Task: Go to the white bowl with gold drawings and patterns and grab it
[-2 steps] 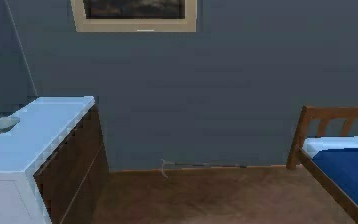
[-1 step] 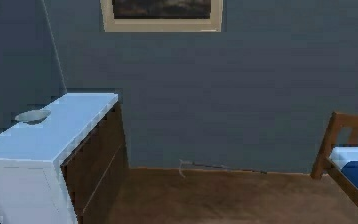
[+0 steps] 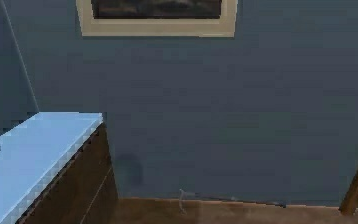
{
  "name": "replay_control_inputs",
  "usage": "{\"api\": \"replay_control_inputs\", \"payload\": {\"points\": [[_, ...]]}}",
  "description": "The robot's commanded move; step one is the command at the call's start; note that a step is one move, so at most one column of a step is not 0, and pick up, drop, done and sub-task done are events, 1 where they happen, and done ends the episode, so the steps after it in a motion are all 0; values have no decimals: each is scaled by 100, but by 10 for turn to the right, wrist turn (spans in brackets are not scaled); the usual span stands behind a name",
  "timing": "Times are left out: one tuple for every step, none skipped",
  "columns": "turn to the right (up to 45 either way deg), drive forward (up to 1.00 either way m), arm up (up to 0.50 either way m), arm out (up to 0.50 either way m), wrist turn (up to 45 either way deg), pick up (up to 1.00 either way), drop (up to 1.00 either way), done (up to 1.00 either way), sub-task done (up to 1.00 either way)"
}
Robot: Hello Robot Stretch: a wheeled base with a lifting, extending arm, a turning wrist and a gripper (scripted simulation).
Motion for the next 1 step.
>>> {"api": "replay_control_inputs", "payload": {"points": [[-450,0,0,0,0,0,0,0,0]]}}
